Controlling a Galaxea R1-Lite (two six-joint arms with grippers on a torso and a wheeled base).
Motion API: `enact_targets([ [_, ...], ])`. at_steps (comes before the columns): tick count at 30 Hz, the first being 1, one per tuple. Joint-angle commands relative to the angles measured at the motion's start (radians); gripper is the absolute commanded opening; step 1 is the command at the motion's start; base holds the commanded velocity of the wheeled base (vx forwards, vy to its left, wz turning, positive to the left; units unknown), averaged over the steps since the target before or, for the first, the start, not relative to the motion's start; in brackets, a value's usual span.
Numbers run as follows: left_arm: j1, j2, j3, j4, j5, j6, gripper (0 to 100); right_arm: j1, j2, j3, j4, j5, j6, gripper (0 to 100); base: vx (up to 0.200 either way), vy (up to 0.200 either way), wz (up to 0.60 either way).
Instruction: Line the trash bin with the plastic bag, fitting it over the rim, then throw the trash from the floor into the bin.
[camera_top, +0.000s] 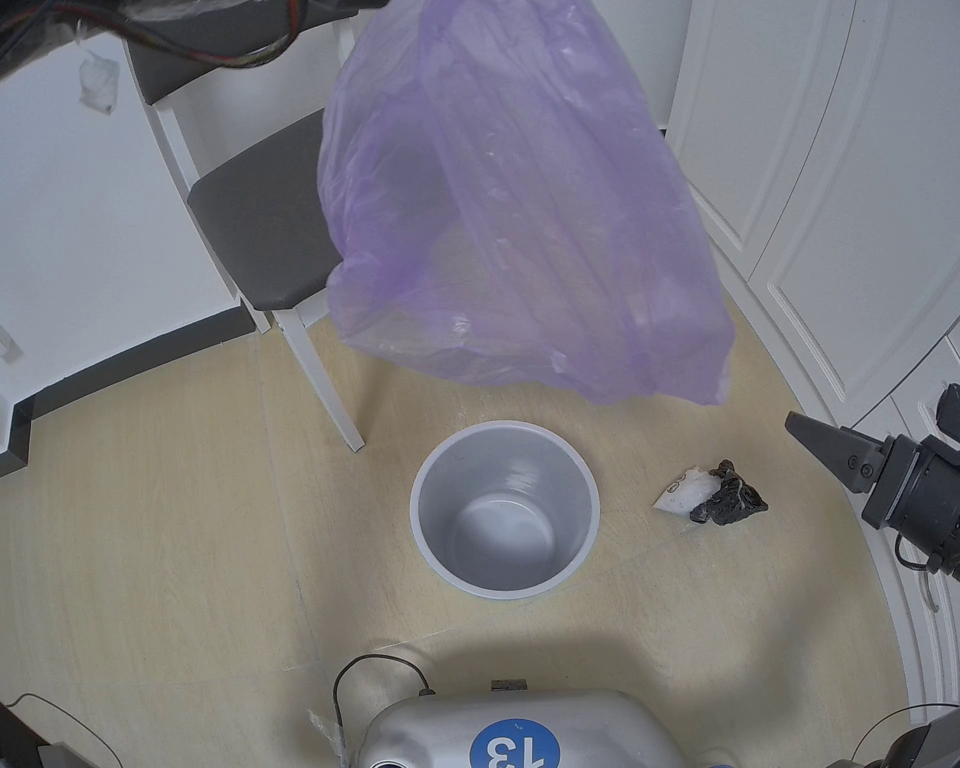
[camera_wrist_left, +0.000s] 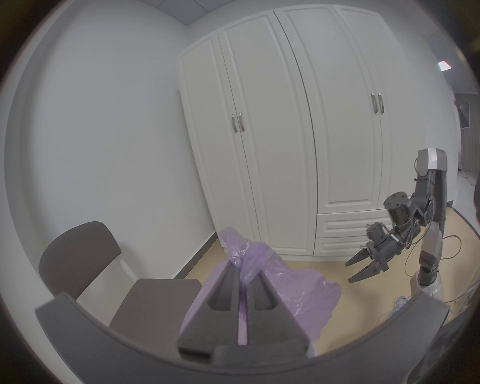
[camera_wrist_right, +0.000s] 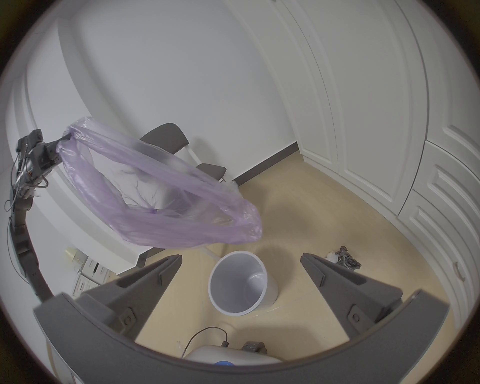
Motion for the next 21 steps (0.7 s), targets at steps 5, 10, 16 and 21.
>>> enact_targets([
  [5,-0.076,-0.013,0.000,0.001,0.000,-0.002,0,-0.057,-0.002,-0.010,-0.001,0.002,0.001,100,0.000,0.000,0.00],
  [10,-0.102,-0.013,0.000,-0.002,-0.001,-0.002,0,-0.125,-0.013,-0.022,-0.001,0.045,0.001,100,0.000,0.000,0.00],
  [16,-0.114,-0.012,0.000,-0.007,-0.018,-0.002,0,-0.189,0.002,-0.026,-0.002,0.102,0.004,100,0.000,0.000,0.00],
  [21,-0.114,-0.009,0.000,-0.013,-0.034,-0.004,0,-0.200,-0.004,-0.026,-0.007,0.117,0.002,100,0.000,0.000,0.00],
])
